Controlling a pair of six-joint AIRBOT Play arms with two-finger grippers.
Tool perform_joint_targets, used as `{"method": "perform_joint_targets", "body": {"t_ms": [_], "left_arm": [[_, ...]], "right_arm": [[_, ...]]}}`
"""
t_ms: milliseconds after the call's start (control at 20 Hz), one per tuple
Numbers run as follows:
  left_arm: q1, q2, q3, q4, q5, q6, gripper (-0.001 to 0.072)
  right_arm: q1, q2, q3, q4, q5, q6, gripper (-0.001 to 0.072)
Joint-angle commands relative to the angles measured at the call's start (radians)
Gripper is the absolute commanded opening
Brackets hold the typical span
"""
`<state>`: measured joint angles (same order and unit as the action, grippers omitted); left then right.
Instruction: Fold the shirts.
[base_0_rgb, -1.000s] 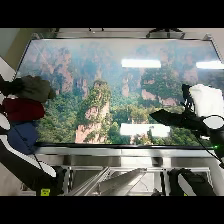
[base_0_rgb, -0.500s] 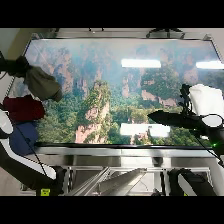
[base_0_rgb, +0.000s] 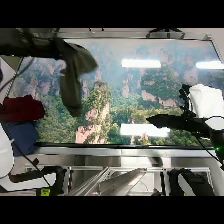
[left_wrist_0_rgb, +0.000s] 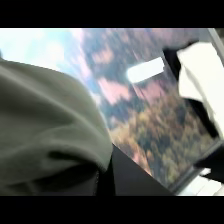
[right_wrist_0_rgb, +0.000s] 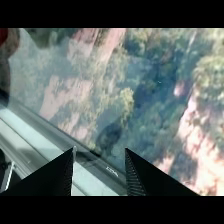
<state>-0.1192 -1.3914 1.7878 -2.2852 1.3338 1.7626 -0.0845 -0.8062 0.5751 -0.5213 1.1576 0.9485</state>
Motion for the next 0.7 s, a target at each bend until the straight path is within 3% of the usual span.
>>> {"method": "perform_joint_targets", "body": {"t_ms": [0, 150, 200, 250, 300, 350, 500, 650], "left_arm": [[-0.190, 0.058, -0.189, 0.123, -0.046, -0.018, 0.0017], [-0.284, 0.057, -0.345, 0.114, -0.156, -0.018, 0.0019], [-0.297, 0.057, -0.374, 0.114, -0.185, -0.018, 0.0022], [-0.296, 0.057, -0.380, 0.122, -0.194, -0.017, 0.0173], [-0.279, 0.058, -0.368, 0.128, -0.184, -0.018, 0.0631], [-0.246, 0.058, -0.340, 0.131, -0.155, -0.024, 0.0689], [-0.106, 0.058, -0.241, 0.199, 0.022, -0.031, 0.0687], [0.051, 0.058, -0.288, 0.252, 0.167, -0.044, 0.0687]], "right_arm": [[0.000, 0.028, 0.001, 0.002, 0.052, -0.011, 0.0371], [0.000, 0.029, 0.001, 0.002, 0.074, -0.011, 0.0376], [0.000, 0.029, 0.001, 0.002, 0.073, -0.011, 0.0423], [-0.002, 0.029, 0.002, 0.002, 0.072, -0.011, 0.0552], [-0.002, 0.029, 0.005, 0.000, 0.068, -0.011, 0.0586], [-0.002, 0.028, 0.009, -0.002, 0.050, -0.011, 0.0586], [-0.001, 0.024, 0.019, -0.002, -0.054, -0.023, 0.0582], [-0.001, -0.044, 0.063, -0.001, -0.134, -0.055, 0.0580]]}}
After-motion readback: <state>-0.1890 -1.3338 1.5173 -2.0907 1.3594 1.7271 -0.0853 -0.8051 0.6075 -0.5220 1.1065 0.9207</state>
